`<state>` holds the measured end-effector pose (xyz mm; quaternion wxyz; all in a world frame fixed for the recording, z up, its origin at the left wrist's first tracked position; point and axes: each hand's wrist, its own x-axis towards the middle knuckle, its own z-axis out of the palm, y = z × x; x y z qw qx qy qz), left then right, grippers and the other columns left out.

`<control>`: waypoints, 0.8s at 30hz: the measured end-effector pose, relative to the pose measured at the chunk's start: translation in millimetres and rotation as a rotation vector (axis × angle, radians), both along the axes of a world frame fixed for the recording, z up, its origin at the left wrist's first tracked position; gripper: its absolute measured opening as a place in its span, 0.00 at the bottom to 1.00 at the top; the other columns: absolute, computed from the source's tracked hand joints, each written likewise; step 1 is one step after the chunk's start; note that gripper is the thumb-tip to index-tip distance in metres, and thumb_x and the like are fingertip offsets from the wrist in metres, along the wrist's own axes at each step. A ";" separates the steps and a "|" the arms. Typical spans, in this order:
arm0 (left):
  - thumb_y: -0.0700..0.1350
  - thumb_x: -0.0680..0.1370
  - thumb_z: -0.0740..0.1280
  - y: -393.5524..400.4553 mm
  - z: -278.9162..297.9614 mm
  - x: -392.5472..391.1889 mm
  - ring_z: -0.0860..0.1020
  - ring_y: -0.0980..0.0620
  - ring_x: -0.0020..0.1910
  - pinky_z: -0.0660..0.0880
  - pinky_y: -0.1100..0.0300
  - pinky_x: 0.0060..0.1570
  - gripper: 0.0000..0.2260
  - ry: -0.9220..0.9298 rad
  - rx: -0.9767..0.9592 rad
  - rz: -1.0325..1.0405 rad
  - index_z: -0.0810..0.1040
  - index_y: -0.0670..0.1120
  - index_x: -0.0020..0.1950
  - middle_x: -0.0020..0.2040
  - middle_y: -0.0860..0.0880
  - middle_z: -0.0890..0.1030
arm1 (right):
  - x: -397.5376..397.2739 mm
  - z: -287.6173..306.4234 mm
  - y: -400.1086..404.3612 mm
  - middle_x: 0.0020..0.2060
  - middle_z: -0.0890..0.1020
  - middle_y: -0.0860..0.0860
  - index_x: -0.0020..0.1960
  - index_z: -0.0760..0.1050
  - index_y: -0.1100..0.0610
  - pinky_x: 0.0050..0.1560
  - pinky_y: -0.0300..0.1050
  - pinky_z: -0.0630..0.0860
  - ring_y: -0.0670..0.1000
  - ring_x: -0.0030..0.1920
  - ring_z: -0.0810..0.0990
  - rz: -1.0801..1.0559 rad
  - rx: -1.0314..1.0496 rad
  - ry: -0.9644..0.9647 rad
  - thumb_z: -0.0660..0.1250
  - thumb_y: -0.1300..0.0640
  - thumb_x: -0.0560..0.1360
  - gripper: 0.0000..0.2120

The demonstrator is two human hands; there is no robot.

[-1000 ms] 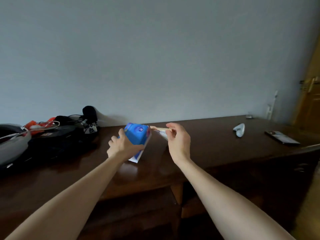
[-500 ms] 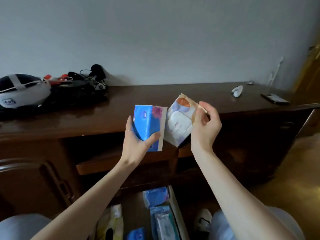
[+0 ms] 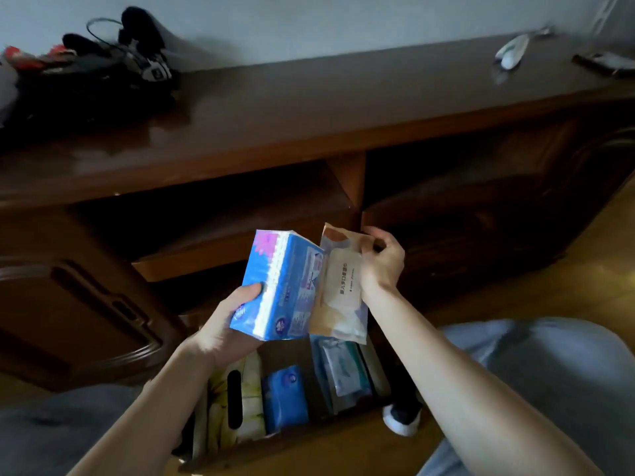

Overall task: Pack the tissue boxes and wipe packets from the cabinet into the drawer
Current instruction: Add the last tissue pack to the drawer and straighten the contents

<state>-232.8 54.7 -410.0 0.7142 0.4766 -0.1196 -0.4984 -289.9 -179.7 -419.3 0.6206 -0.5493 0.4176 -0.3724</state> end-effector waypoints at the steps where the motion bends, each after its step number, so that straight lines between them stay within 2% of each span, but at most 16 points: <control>1: 0.56 0.55 0.85 0.6 -8.8 1.4 0.84 0.42 0.52 0.82 0.46 0.52 0.41 0.027 0.006 -0.022 0.78 0.41 0.64 0.57 0.39 0.83 | 2.5 -8.5 -0.1 0.52 0.83 0.50 0.57 0.82 0.53 0.51 0.45 0.83 0.53 0.54 0.84 0.011 0.018 0.020 0.66 0.64 0.80 0.11; 4: 0.55 0.59 0.84 5.2 -36.8 6.3 0.85 0.42 0.54 0.81 0.45 0.53 0.32 0.108 0.001 -0.086 0.85 0.43 0.59 0.57 0.41 0.85 | 10.1 -36.0 -1.6 0.48 0.83 0.48 0.57 0.81 0.52 0.42 0.40 0.82 0.50 0.48 0.85 -0.001 0.101 0.056 0.66 0.62 0.81 0.10; 6: 0.55 0.63 0.82 7.8 -54.7 6.8 0.84 0.43 0.56 0.81 0.46 0.55 0.28 0.129 0.016 -0.118 0.85 0.45 0.60 0.58 0.42 0.85 | 14.7 -53.1 -0.1 0.47 0.84 0.50 0.58 0.81 0.54 0.39 0.38 0.82 0.50 0.47 0.85 0.011 0.161 0.067 0.66 0.61 0.81 0.09; 9: 0.58 0.61 0.83 5.5 -78.4 3.2 0.83 0.44 0.56 0.80 0.48 0.58 0.34 0.088 0.131 -0.114 0.82 0.46 0.62 0.59 0.42 0.83 | 26.1 -72.4 12.7 0.52 0.85 0.56 0.59 0.80 0.54 0.55 0.53 0.83 0.58 0.52 0.85 0.094 0.323 0.076 0.68 0.57 0.80 0.08; 11: 0.59 0.60 0.83 4.5 -92.1 -0.7 0.83 0.44 0.56 0.79 0.49 0.57 0.38 0.089 0.188 -0.081 0.78 0.45 0.65 0.60 0.42 0.82 | 28.7 -85.2 24.2 0.50 0.86 0.56 0.59 0.79 0.51 0.55 0.56 0.83 0.58 0.50 0.86 0.247 0.439 0.155 0.69 0.48 0.79 0.11; 13: 0.59 0.61 0.82 8.7 -104.5 -1.5 0.82 0.44 0.58 0.79 0.49 0.58 0.41 0.105 0.186 -0.029 0.74 0.44 0.68 0.62 0.42 0.81 | 25.6 -101.4 32.2 0.46 0.87 0.53 0.55 0.78 0.46 0.53 0.57 0.83 0.57 0.49 0.86 0.429 0.501 0.235 0.67 0.38 0.77 0.14; 15: 0.59 0.62 0.82 16.4 -113.0 -1.6 0.80 0.43 0.61 0.77 0.48 0.61 0.43 0.133 0.165 0.025 0.72 0.44 0.71 0.64 0.42 0.79 | 17.1 -123.5 33.3 0.47 0.86 0.49 0.53 0.77 0.44 0.54 0.56 0.82 0.55 0.51 0.85 0.524 0.455 0.280 0.64 0.36 0.78 0.13; 18: 0.59 0.60 0.83 28.8 -123.0 -1.5 0.80 0.44 0.60 0.76 0.47 0.61 0.46 0.153 0.191 0.113 0.70 0.44 0.72 0.64 0.42 0.79 | -0.6 -159.4 19.7 0.50 0.85 0.55 0.58 0.78 0.56 0.53 0.55 0.80 0.59 0.52 0.84 0.463 0.280 0.404 0.62 0.47 0.83 0.13; 19: 0.59 0.58 0.84 33.5 -126.9 -2.4 0.80 0.44 0.59 0.76 0.48 0.59 0.46 0.154 0.221 0.142 0.71 0.44 0.71 0.63 0.42 0.80 | -6.8 -172.2 12.6 0.48 0.84 0.57 0.55 0.78 0.59 0.49 0.53 0.80 0.61 0.49 0.83 0.469 0.205 0.496 0.62 0.51 0.83 0.12; 21: 0.59 0.54 0.85 42.4 -135.9 -5.3 0.82 0.45 0.57 0.76 0.49 0.58 0.47 0.172 0.290 0.193 0.73 0.45 0.69 0.60 0.43 0.82 | -19.7 -194.0 2.2 0.47 0.80 0.58 0.53 0.77 0.57 0.38 0.45 0.73 0.57 0.44 0.79 0.594 0.041 0.773 0.62 0.54 0.81 0.08; 22: 0.58 0.53 0.86 46.6 -140.7 -7.4 0.82 0.46 0.56 0.77 0.49 0.58 0.48 0.188 0.317 0.213 0.74 0.44 0.68 0.59 0.43 0.83 | -24.5 -203.1 1.2 0.49 0.81 0.57 0.57 0.77 0.58 0.36 0.44 0.70 0.56 0.44 0.79 0.670 -0.039 0.913 0.63 0.55 0.81 0.09; 24: 0.56 0.54 0.86 54.2 -150.9 -11.7 0.84 0.47 0.53 0.82 0.51 0.53 0.44 0.233 0.339 0.235 0.75 0.44 0.66 0.56 0.44 0.85 | -28.8 -217.1 8.6 0.55 0.82 0.58 0.64 0.74 0.58 0.39 0.43 0.69 0.59 0.50 0.82 0.761 -0.231 1.083 0.64 0.52 0.80 0.15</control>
